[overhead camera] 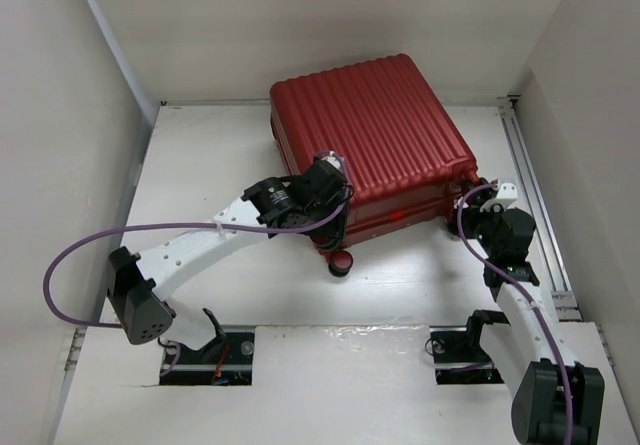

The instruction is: Pack the luggage

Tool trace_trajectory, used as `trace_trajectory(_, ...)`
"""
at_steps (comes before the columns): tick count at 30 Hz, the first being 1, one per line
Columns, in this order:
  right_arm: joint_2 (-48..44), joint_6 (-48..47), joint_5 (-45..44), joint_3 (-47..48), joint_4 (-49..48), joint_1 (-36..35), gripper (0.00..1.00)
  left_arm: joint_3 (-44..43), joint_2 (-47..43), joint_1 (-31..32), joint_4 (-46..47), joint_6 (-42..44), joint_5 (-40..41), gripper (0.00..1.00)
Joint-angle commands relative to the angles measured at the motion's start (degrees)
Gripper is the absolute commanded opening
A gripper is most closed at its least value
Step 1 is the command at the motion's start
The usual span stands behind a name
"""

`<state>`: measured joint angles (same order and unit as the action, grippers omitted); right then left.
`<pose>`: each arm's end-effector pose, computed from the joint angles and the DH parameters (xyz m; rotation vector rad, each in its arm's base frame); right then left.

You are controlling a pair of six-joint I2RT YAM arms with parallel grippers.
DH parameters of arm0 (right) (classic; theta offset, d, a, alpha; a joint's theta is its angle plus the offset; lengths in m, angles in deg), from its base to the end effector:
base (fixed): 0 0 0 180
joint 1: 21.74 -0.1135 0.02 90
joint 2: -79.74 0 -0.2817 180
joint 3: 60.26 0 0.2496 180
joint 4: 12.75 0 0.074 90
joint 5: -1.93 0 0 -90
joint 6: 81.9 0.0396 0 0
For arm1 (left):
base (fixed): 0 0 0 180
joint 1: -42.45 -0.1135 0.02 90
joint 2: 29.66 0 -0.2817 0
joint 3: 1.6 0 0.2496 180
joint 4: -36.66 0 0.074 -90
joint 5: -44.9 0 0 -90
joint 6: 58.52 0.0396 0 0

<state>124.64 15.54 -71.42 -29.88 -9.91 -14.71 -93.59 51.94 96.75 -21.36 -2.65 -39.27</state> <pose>0.1690 -0.0094 0.2164 0.0357 1.8695 0.2769 0.1788 -0.2419 0.3534 0.3864 2.4523 -0.5803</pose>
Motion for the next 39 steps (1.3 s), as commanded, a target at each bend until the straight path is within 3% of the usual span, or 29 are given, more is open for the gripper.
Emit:
trace_trajectory(1,0.7,-0.7,-1.4,0.3,0.8,-0.1,0.0,0.7,2.3,-2.1,6.2,3.1,4.4,0.0)
trace_trajectory(6,-0.3,-0.7,-2.5,0.3,2.4,-0.1,0.0,-0.1,0.1,-5.9,6.2,9.8,5.7,0.0)
trace_trajectory(8,-1.3,-2.3,-2.5,0.9,5.7,2.2,0.0,1.3,-2.1,-9.5,7.0,13.6,-3.2,0.0)
trace_trajectory(11,-4.9,-4.8,-1.9,1.5,11.5,5.3,0.0,4.7,-7.3,-19.9,9.0,17.0,-16.2,0.0)
trace_trajectory(15,-5.1,-6.6,-0.7,2.0,13.0,8.6,0.0,6.7,-9.0,-29.7,9.2,21.6,-23.3,0.0)
trace_trajectory(20,3.6,-8.6,2.2,6.6,10.9,9.1,0.0,9.0,-7.9,-35.8,8.1,26.9,-24.3,0.0)
trace_trajectory(26,6.8,-12.0,4.6,12.4,10.2,10.5,0.0,10.3,-7.9,-44.4,11.3,30.3,-22.4,0.0)
trace_trajectory(32,13.4,-15.6,9.5,14.6,8.1,10.5,0.0,9.2,-6.8,-47.5,14.1,37.0,-23.5,0.0)
trace_trajectory(35,15.7,-15.6,10.4,15.1,4.2,7.6,0.0,9.2,-5.1,-47.5,17.6,41.4,-21.1,0.0)
trace_trajectory(39,16.9,-14.2,7.4,17.1,1.1,-2.4,0.0,1.7,0.6,-49.7,21.3,44.9,-19.2,0.0)
